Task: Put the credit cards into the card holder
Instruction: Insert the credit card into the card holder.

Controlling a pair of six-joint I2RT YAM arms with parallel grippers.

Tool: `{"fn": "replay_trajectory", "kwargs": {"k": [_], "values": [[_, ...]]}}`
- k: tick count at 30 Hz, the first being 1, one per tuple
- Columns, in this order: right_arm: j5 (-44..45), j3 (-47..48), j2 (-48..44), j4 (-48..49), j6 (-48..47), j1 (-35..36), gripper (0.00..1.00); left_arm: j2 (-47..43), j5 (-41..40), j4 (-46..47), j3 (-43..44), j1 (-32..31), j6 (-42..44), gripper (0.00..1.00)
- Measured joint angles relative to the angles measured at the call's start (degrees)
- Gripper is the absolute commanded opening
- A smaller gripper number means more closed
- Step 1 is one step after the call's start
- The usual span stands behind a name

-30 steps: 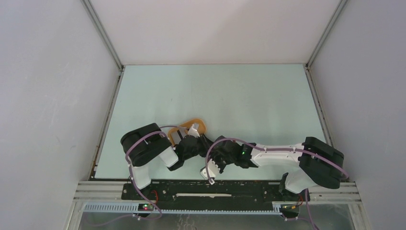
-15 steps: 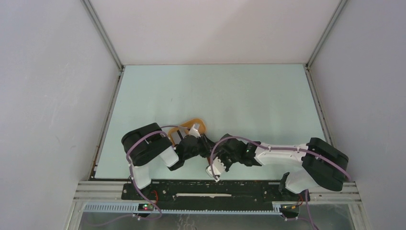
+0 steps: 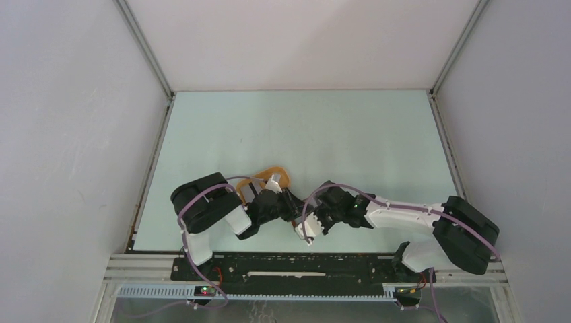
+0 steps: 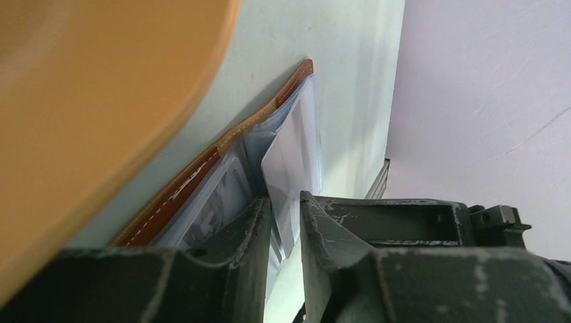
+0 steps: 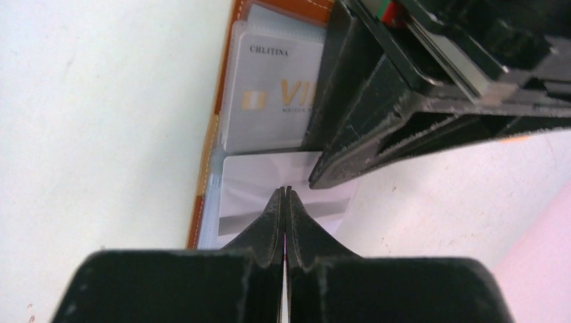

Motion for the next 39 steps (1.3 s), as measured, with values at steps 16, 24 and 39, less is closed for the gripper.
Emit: {"fn": "replay_trajectory", "kwargs": {"k": [16,24,39], "values": [[-11.4,0.1,-7.7,-5.3,6.9,-3.8,0.05,-7.2,-2.0,-10.5,0.0,0.0,3.3,0.27],[-10.2,1.8,-2.5,-3.9,10.4,1.6,0.0,-8.4,-3.1,-13.0,0.0,0.0,4.2,0.16],[-2.8,4.3,5.6,2.2,12.0,4.3,0.0,-10.1,-4.9,-16.1,0.0,-0.2,5.0,0.09]]}}
